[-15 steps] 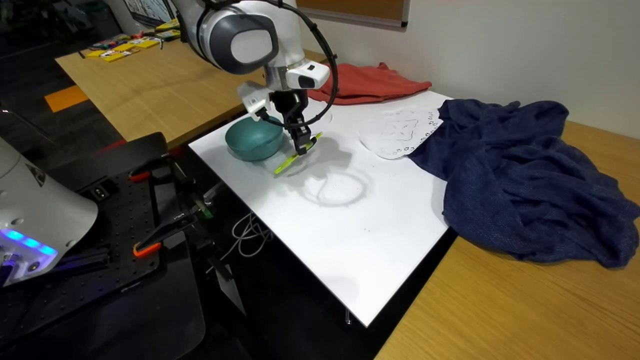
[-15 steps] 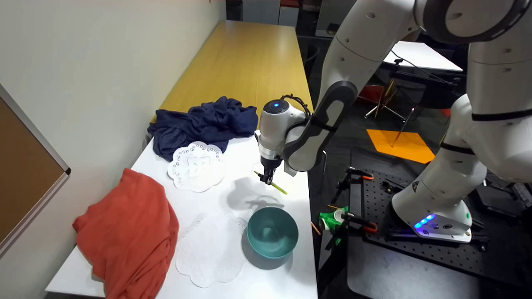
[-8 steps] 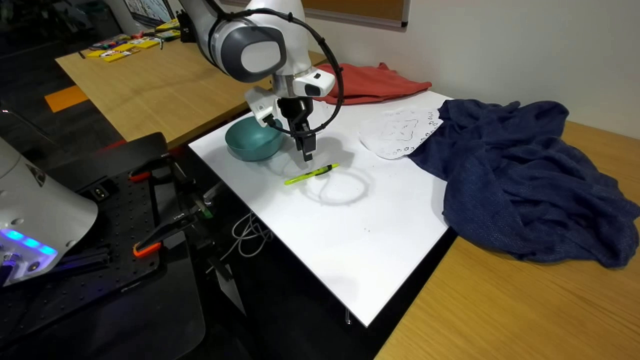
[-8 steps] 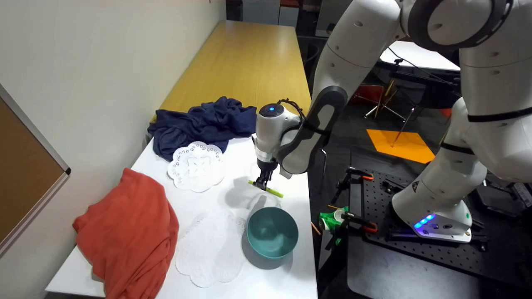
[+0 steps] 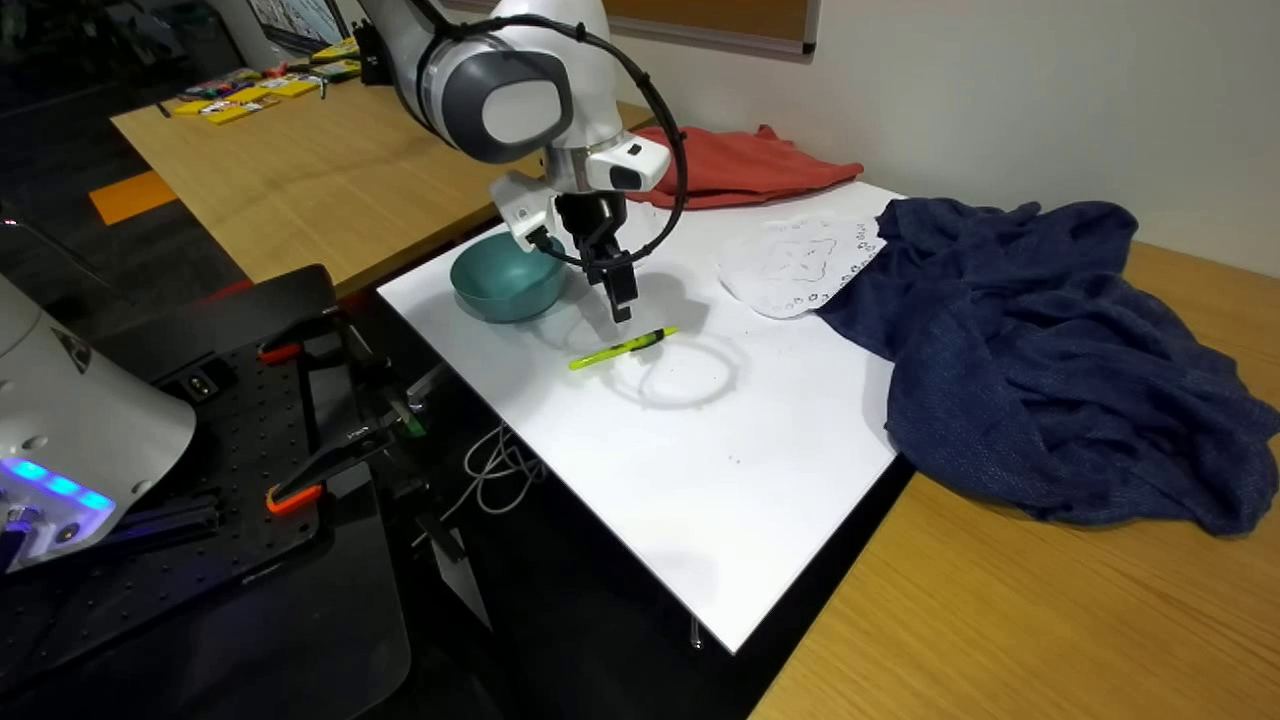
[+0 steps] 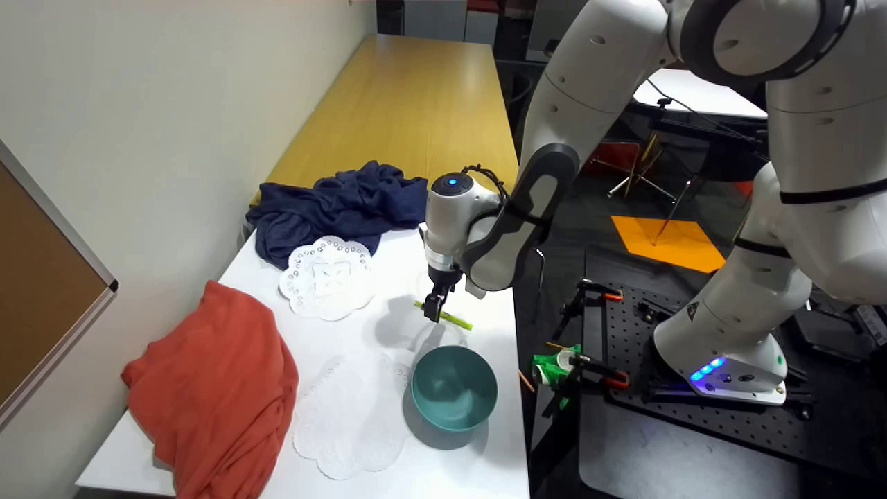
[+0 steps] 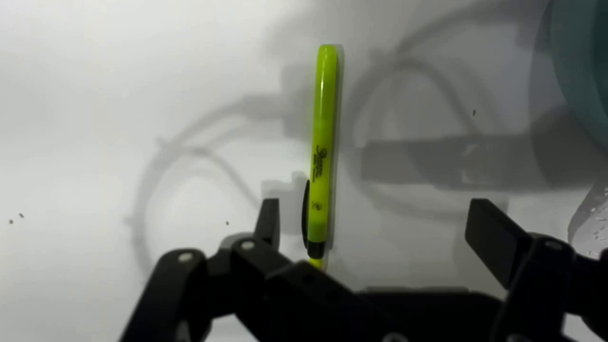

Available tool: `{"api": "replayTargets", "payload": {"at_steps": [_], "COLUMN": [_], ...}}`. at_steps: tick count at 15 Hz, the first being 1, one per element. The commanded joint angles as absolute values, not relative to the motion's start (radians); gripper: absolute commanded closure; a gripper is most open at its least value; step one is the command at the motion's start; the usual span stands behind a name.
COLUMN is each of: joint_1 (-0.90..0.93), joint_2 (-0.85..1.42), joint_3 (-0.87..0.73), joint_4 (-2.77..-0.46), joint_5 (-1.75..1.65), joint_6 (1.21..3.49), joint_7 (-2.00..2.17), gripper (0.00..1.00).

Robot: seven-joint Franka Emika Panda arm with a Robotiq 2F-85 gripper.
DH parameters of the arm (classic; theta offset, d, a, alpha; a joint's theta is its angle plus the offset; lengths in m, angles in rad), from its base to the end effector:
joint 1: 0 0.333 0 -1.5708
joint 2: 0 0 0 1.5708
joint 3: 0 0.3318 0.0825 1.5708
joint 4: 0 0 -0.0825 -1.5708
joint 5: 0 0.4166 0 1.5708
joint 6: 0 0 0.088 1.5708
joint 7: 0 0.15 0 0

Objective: Remove the yellow pen from the green bowl

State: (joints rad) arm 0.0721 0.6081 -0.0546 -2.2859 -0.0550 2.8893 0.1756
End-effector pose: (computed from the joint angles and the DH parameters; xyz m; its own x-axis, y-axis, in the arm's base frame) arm 0.5268 0.0074 0.0245 0.9955 -0.0949 0.0019 -0.0949 -0.9945 0.0450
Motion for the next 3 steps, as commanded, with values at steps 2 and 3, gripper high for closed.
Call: {"api": "replayTargets", "payload": {"at_steps": [2,3], "joint_1": [0.081,0.081], "joint_2": [0.608,0.608], "joint_3": [-0.06,-0.059], "joint_4": [-2.284,-2.284], "joint_5": [-0.038,-0.038], "joint_6": [2.887,2.887], "joint_7": [0.162,0.162], "gripper": [0.0,0.0]}}
